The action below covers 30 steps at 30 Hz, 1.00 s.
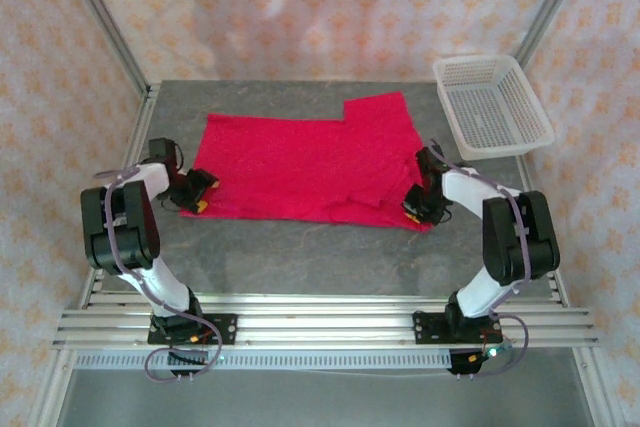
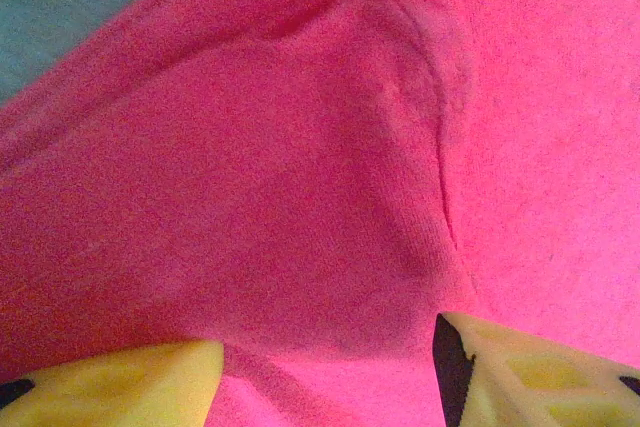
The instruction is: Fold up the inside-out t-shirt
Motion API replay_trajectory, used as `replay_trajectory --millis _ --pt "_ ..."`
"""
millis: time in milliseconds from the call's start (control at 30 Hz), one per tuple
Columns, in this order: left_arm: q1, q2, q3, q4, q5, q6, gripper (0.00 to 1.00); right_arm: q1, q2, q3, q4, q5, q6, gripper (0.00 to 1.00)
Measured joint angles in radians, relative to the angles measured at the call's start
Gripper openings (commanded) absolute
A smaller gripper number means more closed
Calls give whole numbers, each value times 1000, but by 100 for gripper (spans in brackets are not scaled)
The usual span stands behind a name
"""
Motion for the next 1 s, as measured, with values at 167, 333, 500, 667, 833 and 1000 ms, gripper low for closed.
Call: replay_trajectory --millis 167,333,500,667,833,1000 --pt "32 -5 -4 -8 2 26 61 1 -3 -4 2 15 -12 5" --pt "32 -24 -7 -42 -35 53 61 4 -6 -2 -16 46 -37 4" --pt "26 -61 -24 -92 -82 59 62 19 -19 14 -82 100 -50 7" --pt "-69 -95 -6 -160 -150 59 63 101 -43 130 -175 142 -39 22" --pt "-170 -163 57 -216 -197 59 64 204 -56 241 -165 137 -13 36" --pt "-175 -217 86 -240 -239 60 64 259 9 265 -138 105 18 43"
